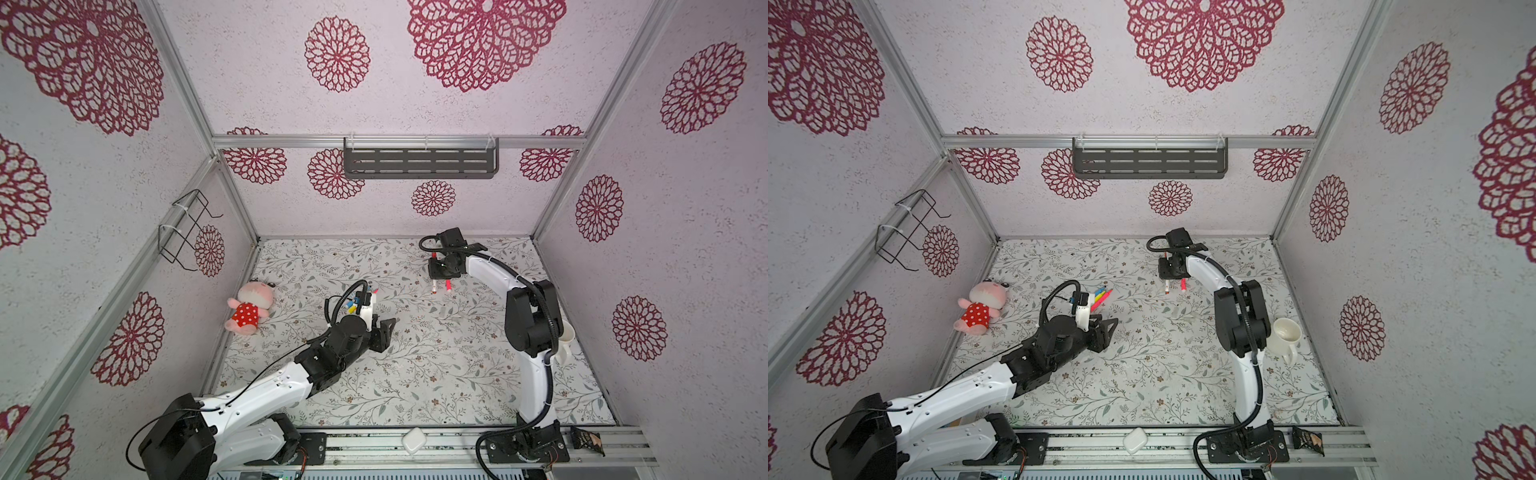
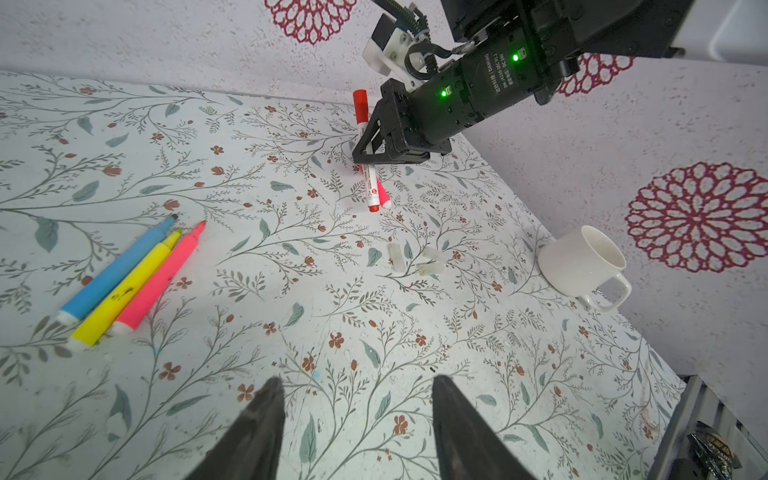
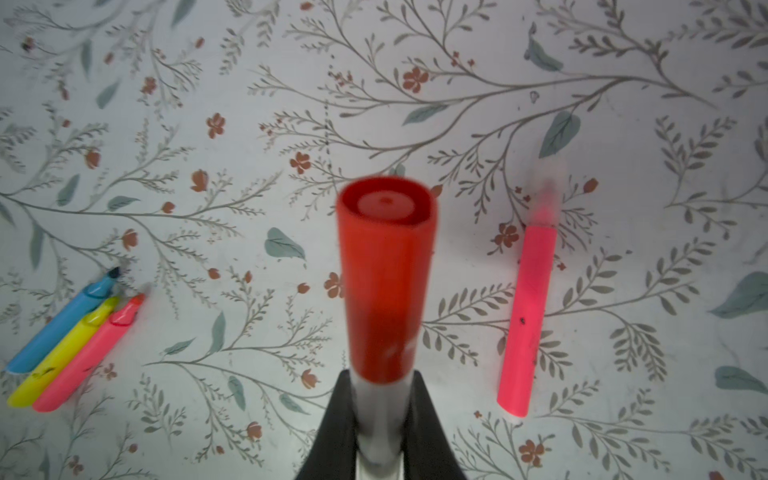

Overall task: Insert the pens into the pen caps
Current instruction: 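Carry the capped marker away with the right gripper while the left gripper opens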

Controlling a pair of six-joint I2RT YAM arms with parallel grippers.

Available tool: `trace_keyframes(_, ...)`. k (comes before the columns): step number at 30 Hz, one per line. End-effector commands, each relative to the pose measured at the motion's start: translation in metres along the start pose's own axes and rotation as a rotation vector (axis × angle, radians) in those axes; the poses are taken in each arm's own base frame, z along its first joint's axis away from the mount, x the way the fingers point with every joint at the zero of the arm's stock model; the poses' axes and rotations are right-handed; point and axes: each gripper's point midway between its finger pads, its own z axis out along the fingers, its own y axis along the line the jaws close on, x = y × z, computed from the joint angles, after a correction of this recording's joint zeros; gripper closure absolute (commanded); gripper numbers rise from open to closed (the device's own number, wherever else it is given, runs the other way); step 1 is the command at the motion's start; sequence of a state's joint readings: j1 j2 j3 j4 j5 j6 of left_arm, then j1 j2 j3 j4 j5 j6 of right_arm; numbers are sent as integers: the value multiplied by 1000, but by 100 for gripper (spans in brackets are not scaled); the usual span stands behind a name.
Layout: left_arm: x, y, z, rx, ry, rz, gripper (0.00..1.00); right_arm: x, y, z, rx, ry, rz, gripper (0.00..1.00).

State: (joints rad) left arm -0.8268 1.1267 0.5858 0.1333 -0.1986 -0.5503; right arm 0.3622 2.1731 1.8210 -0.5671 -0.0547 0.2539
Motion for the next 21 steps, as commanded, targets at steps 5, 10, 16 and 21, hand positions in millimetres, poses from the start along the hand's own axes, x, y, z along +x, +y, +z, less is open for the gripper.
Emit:
trace_keyframes(5, 1, 5, -1, -25, -6, 13, 41, -3, -29, 11, 124, 45, -7, 96)
trace_keyframes(10, 4, 7, -2, -31, -3, 9, 41, -4, -40, 26, 160, 58, 6, 95)
trace_keyframes(16, 3, 11, -6, -42, -16, 11, 41, -9, -44, 27, 178, 42, 10, 92)
trace_keyframes(21, 1, 12, -9, -41, -32, 11, 41, -14, -51, 24, 209, 24, 19, 86)
